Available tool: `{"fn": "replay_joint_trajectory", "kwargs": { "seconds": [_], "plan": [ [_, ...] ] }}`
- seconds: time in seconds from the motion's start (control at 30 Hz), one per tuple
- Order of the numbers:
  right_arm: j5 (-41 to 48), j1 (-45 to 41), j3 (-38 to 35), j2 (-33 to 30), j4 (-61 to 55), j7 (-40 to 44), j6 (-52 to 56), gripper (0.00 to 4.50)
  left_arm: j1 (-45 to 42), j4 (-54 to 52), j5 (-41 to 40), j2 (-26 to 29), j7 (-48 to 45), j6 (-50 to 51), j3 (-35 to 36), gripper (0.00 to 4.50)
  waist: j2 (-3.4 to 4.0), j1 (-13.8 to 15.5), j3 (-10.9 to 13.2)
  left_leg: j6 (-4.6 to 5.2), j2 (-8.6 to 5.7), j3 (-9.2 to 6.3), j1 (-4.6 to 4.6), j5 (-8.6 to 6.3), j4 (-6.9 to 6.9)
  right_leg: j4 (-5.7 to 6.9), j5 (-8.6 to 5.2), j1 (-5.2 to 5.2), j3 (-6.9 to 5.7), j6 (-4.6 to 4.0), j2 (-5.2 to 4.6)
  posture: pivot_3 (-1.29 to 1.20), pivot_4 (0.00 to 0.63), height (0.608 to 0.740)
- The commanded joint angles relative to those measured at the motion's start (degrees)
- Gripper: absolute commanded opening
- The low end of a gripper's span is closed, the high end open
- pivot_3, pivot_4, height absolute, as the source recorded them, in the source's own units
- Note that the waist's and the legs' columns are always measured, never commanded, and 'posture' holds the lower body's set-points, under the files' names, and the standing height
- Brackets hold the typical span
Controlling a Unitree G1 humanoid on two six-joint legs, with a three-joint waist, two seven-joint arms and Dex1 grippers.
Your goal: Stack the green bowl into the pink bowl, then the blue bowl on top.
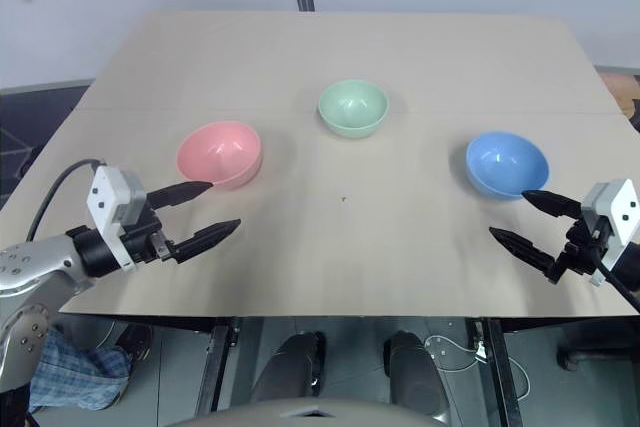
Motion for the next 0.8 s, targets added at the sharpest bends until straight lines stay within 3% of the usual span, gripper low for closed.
{"fn": "replay_joint_trajectory", "kwargs": {
  "seconds": [0.03,0.8],
  "plan": [
    [1.73,-0.42,-1.1,-1.08,-1.62,-0.16,-0.07,4.5,0.26,-0.74,0.17,0.73,0.27,-0.85,0.6,4.48,0.0,0.01,0.0,0.0,0.0,0.0,0.0,0.0,0.0,0.0,0.0,0.0,0.0,0.0,0.0,0.0,0.15,0.74],
    [3.33,-2.07,1.62,-0.63,-3.94,-2.51,0.22,4.5,-0.86,-0.35,2.56,1.54,1.67,-1.76,-1.82,4.48,0.0,0.0,0.0,0.0,0.0,0.0,0.0,0.0,-0.05,-0.06,0.0,0.01,-0.01,0.0,0.0,0.0,0.15,0.74]
  ]
}}
